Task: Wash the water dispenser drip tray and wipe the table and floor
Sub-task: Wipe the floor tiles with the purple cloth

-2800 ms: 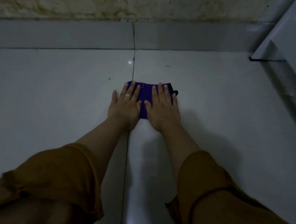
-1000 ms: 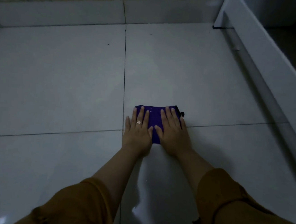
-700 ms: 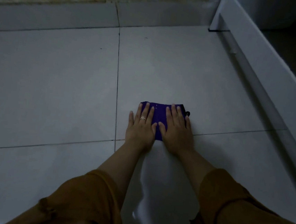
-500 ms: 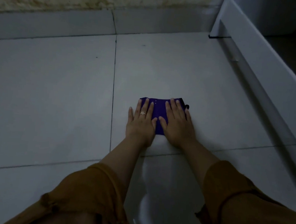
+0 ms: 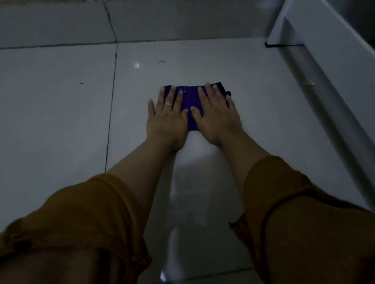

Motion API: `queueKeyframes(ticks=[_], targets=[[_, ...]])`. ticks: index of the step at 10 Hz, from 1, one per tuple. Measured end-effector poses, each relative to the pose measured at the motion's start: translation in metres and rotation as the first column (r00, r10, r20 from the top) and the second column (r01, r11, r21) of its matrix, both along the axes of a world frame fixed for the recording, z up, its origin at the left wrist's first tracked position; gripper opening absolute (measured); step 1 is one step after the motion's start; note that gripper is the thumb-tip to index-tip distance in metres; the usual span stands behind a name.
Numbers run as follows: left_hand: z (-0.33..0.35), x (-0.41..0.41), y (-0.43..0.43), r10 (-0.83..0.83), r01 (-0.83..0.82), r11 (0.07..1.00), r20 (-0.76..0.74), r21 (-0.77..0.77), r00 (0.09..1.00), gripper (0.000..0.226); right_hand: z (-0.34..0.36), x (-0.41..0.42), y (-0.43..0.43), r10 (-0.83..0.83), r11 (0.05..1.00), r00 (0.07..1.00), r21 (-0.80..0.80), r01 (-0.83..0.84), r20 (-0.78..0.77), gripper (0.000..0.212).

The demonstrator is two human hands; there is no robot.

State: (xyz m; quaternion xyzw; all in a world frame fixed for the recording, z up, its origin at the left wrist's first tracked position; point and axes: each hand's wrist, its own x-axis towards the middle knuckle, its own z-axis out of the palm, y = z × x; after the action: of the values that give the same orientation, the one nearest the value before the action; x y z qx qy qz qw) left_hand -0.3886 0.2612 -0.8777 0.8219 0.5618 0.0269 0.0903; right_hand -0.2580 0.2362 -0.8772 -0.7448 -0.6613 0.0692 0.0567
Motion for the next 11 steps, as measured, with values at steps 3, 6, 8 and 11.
queueKeyframes(ticks=[3,6,8,11], targets=[[0.004,0.024,0.052,-0.021,0.021,0.996,0.001,-0.083,1.0,0.057,0.007,0.027,0.05,0.028,0.999,0.999,-0.026,-0.027,0.018,0.062],[0.006,0.029,0.043,-0.002,0.001,0.992,-0.005,-0.123,1.0,0.058,0.008,0.03,0.041,0.036,0.999,0.999,-0.033,-0.036,0.003,0.062],[0.006,0.034,0.009,-0.01,0.011,0.991,0.007,-0.131,1.0,0.058,0.009,0.036,0.008,0.036,0.999,0.999,-0.022,-0.036,-0.003,0.062],[0.003,0.036,-0.066,-0.061,0.064,0.988,0.025,-0.139,0.998,0.058,0.01,0.041,-0.076,0.007,1.0,1.0,-0.001,-0.007,-0.011,0.062]])
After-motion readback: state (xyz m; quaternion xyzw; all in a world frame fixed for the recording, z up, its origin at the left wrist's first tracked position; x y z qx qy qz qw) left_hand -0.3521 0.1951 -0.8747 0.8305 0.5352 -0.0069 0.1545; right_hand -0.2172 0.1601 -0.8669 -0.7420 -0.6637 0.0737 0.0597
